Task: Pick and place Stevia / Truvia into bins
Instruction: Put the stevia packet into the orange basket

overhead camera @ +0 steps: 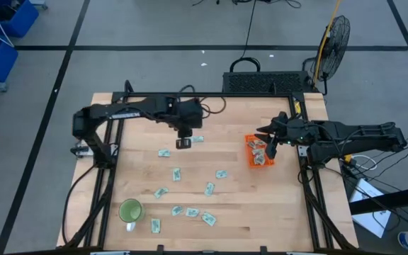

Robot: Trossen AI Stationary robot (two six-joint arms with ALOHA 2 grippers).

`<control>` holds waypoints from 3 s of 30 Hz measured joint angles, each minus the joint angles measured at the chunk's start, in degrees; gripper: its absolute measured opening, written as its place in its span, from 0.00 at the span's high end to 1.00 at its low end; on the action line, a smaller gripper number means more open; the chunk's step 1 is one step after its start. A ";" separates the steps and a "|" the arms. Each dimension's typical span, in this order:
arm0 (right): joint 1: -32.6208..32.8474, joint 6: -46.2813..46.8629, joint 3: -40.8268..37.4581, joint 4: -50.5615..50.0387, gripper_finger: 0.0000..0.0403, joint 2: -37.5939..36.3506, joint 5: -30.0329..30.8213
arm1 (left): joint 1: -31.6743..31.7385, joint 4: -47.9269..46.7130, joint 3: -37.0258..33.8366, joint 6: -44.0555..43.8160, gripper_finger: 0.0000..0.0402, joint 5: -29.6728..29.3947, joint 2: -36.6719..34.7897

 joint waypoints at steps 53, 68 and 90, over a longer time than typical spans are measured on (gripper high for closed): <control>-0.02 -1.07 0.02 2.22 0.75 0.02 0.07 | -5.11 70.92 -23.60 -16.90 0.99 2.42 10.61; -0.02 -3.01 0.02 4.78 0.75 -0.02 -0.06 | -10.00 68.46 8.94 -15.62 0.99 2.03 34.00; 0.02 -1.03 0.02 4.63 0.75 0.00 -3.10 | -7.57 64.72 12.43 -16.96 0.92 2.50 40.69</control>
